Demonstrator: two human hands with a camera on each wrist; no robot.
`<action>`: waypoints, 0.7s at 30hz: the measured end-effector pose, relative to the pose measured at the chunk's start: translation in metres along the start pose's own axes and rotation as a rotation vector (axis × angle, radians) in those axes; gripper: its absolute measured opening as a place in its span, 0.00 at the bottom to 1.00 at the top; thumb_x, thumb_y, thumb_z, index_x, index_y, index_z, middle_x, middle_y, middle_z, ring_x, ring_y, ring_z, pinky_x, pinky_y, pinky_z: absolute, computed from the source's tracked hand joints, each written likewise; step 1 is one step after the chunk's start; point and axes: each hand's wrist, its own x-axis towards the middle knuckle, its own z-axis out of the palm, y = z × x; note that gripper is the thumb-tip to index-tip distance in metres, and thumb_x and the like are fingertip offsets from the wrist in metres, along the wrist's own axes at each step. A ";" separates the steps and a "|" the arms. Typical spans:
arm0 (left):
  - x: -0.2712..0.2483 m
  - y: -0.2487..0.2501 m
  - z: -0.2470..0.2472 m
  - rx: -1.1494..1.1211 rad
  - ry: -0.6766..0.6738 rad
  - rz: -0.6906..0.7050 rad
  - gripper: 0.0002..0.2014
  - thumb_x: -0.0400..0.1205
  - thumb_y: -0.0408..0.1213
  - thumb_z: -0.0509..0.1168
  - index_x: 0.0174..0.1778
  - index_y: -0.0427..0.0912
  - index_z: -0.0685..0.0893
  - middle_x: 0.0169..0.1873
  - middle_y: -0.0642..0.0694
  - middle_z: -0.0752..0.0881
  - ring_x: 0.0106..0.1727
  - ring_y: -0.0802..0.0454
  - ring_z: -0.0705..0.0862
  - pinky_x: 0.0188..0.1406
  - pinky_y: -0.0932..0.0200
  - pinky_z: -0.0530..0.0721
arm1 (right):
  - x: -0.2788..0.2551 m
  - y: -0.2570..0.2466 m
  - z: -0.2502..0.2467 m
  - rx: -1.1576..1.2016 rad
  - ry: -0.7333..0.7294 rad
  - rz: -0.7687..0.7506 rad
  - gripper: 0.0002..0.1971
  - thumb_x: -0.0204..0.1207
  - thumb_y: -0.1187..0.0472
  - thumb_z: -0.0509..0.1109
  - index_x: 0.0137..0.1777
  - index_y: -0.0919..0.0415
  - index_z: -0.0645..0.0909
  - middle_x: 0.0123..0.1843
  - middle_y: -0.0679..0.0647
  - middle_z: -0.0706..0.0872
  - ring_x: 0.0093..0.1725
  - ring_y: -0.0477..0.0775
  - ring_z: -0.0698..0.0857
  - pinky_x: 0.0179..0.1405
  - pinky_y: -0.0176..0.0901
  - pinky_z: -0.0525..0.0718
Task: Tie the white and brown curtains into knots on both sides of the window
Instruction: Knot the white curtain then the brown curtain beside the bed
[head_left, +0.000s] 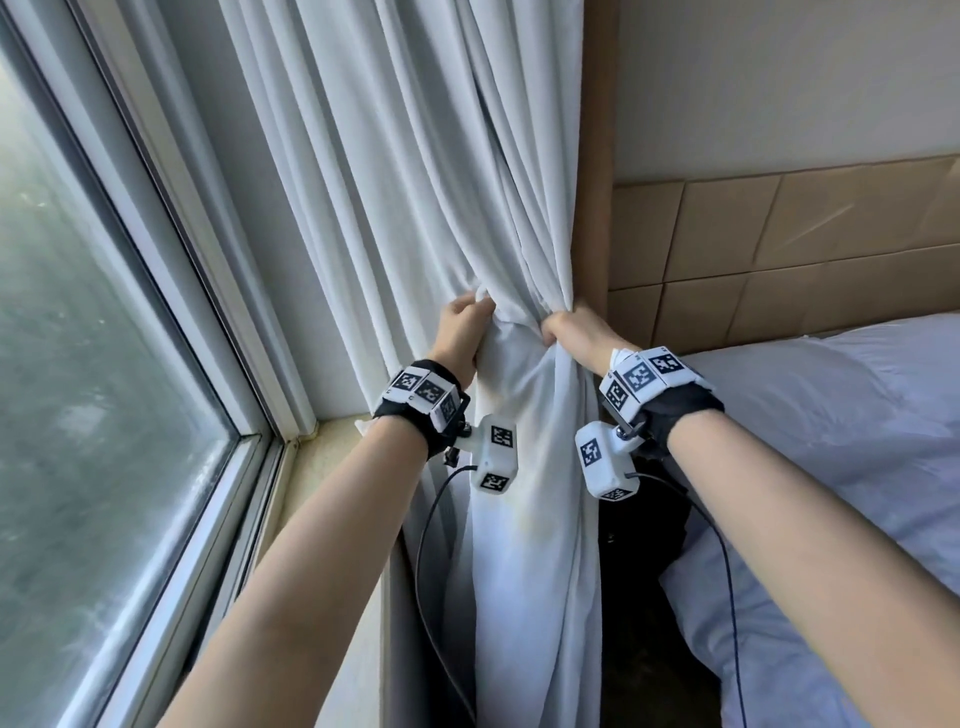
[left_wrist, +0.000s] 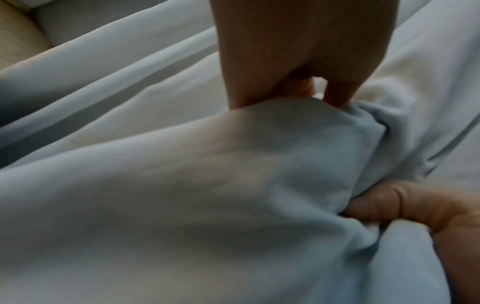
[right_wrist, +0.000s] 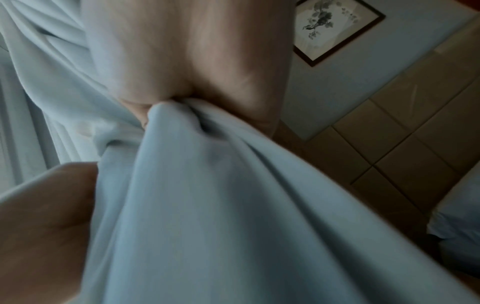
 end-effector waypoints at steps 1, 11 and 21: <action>0.003 0.000 -0.003 0.022 0.086 0.056 0.05 0.74 0.30 0.66 0.36 0.38 0.87 0.29 0.45 0.88 0.34 0.50 0.85 0.37 0.60 0.85 | 0.000 0.000 -0.001 0.004 0.015 0.006 0.21 0.64 0.64 0.65 0.60 0.66 0.74 0.52 0.58 0.80 0.53 0.58 0.79 0.46 0.45 0.74; -0.030 -0.019 -0.020 0.637 0.513 0.598 0.09 0.83 0.37 0.63 0.39 0.39 0.72 0.31 0.48 0.74 0.32 0.46 0.72 0.34 0.57 0.67 | 0.005 0.002 0.011 -0.292 0.157 -0.067 0.21 0.75 0.60 0.59 0.67 0.63 0.77 0.64 0.65 0.82 0.60 0.68 0.83 0.59 0.49 0.80; -0.034 -0.007 0.028 0.449 -0.131 0.224 0.12 0.76 0.42 0.58 0.49 0.39 0.79 0.43 0.46 0.82 0.47 0.50 0.80 0.49 0.55 0.78 | -0.006 0.006 0.012 -0.050 -0.050 -0.116 0.27 0.66 0.52 0.68 0.66 0.60 0.79 0.57 0.58 0.86 0.59 0.56 0.85 0.55 0.45 0.82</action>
